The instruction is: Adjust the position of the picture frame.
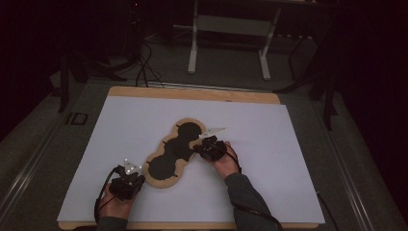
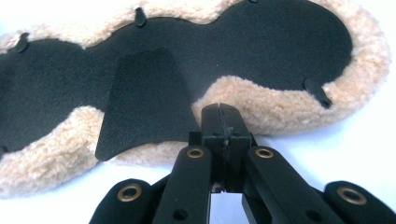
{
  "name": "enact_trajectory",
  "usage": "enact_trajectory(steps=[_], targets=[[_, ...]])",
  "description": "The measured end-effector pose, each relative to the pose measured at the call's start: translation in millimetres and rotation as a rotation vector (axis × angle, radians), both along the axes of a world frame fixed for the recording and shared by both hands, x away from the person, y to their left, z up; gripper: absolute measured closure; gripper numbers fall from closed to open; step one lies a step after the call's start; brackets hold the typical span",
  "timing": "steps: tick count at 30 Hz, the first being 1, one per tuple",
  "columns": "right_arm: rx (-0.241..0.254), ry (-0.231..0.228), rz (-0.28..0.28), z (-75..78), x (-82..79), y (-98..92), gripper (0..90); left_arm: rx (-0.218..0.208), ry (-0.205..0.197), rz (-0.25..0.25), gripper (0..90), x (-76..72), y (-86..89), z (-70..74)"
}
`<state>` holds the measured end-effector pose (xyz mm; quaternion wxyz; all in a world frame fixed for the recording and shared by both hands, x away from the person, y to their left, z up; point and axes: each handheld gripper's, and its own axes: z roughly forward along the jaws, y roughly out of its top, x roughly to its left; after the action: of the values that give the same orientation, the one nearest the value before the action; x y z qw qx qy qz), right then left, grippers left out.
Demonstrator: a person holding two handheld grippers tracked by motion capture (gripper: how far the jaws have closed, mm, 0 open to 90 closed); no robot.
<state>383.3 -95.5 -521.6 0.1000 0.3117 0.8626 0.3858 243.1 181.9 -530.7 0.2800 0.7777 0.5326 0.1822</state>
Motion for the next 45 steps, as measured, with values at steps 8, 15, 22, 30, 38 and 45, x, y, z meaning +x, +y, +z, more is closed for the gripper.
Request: enact_trajectory(steps=[8,15,22,30,38,45], targets=[[-0.003,-0.010,0.013,0.2,-6.8,-3.2,90.0,0.020,-0.012,0.042,90.0,12.0,3.2,-0.2],[-0.002,-0.018,0.026,0.1,-14.5,-6.8,90.0,0.017,-0.015,0.059,90.0,21.4,7.4,-0.4],[-0.020,-0.021,0.047,1.8,-23.8,-9.8,90.0,0.014,-0.012,0.082,90.0,32.3,8.8,-0.3],[-0.031,-0.037,0.055,1.7,-34.1,-11.7,90.0,0.006,-0.012,0.104,90.0,43.0,9.1,-0.3],[-0.039,-0.047,0.072,4.1,-41.9,-13.8,90.0,0.023,-0.010,0.108,90.0,51.5,6.4,0.4],[-0.046,-0.047,0.079,8.0,-45.7,-13.6,90.0,-0.015,-0.009,0.101,90.0,58.7,10.9,-0.6]])
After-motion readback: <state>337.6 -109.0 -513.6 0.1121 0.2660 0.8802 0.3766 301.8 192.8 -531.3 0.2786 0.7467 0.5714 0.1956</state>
